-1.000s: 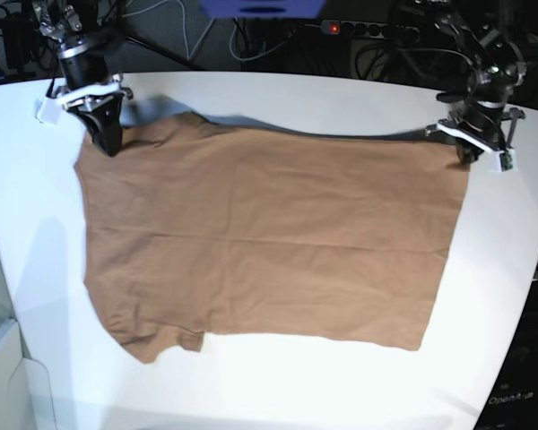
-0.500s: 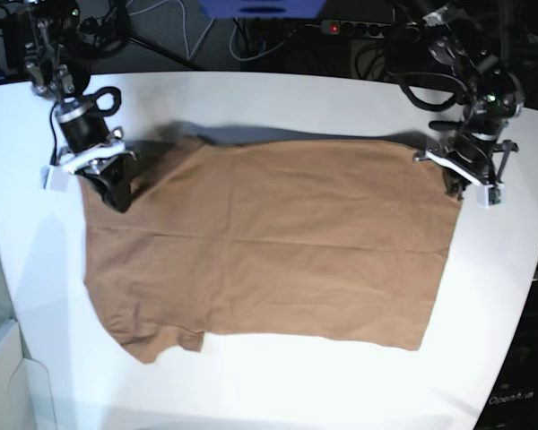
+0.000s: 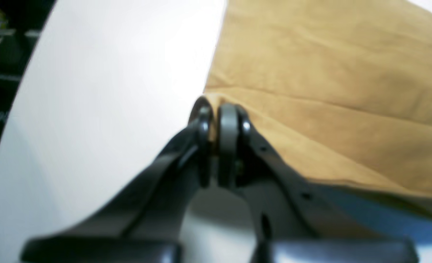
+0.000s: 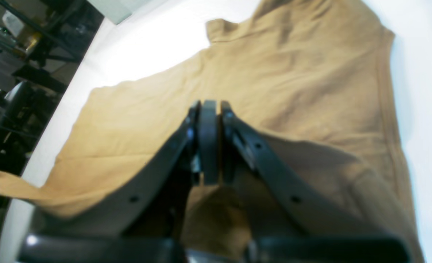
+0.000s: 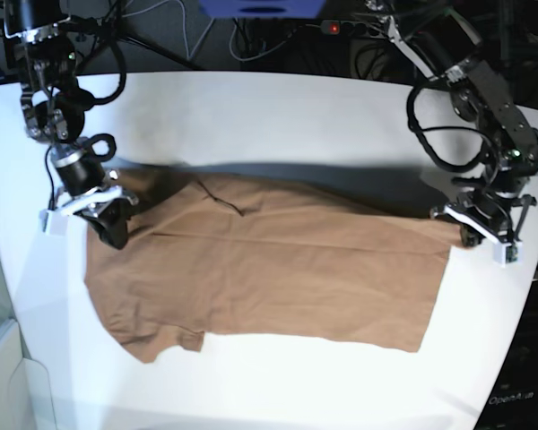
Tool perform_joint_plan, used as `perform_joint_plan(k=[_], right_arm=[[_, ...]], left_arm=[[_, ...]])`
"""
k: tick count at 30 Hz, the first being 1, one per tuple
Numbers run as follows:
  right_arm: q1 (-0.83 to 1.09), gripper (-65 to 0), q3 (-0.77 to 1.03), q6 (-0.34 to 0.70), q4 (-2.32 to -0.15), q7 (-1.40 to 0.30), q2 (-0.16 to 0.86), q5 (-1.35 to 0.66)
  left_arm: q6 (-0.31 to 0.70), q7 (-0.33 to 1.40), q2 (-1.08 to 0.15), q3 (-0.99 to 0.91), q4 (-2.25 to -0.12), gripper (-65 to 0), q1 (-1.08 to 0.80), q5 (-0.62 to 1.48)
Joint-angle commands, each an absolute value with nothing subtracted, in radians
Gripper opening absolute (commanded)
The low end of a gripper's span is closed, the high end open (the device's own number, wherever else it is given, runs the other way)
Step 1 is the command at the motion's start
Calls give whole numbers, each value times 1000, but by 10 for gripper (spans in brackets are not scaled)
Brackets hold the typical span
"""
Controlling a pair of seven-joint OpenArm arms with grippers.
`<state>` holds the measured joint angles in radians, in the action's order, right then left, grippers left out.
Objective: Fold the T-shirt properly
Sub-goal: 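Lift both shoulder corners and drag the shirt toward the robot, then lower the held shoulder edge and stretch it taut between grippers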
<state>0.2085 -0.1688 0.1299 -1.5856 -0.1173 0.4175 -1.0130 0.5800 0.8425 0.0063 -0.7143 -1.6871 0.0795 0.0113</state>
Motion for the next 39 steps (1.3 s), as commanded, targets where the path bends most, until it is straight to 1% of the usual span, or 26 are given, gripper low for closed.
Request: perform_joint_plan(k=[1, 8, 16, 24, 28, 33, 39], right_arm=[[183, -641, -162, 139, -1589, -94, 430, -1020], [122, -641, -163, 139, -1508, -94, 444, -1020], [81, -641, -168, 139, -1498, -96, 443, -1020], [25, -641, -170, 142, -1403, -97, 440, -1020], [-16, -641, -170, 143, -1363, -140, 438, -1020], [-38, -641, -170, 143, -1357, -145, 438, -1020], [-56, -641, -170, 143, -1356, -170, 438, -1020]], left_arm=[[579, 825, -7, -714, -1682, -623, 111, 19], [579, 816, -16, -714, -1592, -623, 145, 22], [579, 822, -16, -716, -1520, -623, 214, 21], [579, 823, -16, -714, -1451, -623, 288, 19], [579, 816, -19, -714, -1408, -623, 317, 19], [579, 814, -45, -714, -1342, -622, 340, 21], [579, 812, -59, -716, -1330, -621, 352, 25]])
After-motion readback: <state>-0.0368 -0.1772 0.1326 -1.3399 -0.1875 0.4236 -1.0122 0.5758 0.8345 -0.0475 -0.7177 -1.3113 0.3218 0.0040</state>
